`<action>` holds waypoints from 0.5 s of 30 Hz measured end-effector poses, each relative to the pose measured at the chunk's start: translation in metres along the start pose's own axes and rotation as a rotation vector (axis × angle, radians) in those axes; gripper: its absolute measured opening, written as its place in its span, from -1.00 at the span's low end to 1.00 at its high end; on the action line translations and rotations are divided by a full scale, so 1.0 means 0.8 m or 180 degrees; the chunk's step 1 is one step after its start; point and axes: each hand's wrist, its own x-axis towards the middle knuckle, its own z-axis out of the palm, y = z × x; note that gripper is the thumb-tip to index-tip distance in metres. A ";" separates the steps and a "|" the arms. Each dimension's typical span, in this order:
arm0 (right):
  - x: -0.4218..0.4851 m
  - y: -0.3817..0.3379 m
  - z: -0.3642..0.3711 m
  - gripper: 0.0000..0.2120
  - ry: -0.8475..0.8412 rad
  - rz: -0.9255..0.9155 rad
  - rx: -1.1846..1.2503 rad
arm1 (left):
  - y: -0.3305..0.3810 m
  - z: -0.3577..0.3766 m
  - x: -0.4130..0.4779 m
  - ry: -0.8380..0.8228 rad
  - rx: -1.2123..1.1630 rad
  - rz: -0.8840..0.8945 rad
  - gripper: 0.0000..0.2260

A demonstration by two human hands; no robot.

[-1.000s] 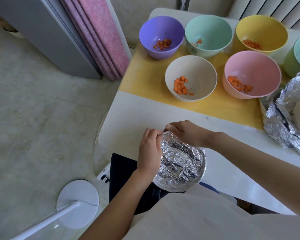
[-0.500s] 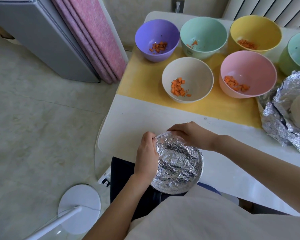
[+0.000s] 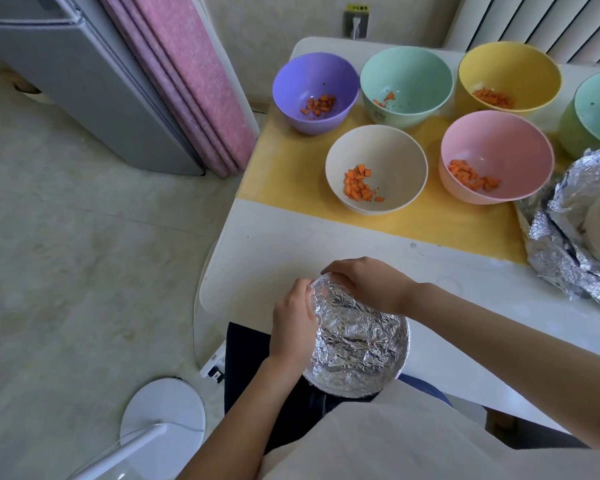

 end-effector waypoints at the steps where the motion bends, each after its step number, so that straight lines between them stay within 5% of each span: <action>1: 0.003 -0.001 0.001 -0.74 -0.0029 -0.0019 -0.0003 | 0.000 0.000 0.000 0.0001 0.0008 -0.0014 -0.81; 15: 0.010 -0.002 -0.004 -0.76 -0.0348 0.0077 0.0281 | 0.002 -0.002 -0.004 -0.0109 0.0082 -0.0138 -0.81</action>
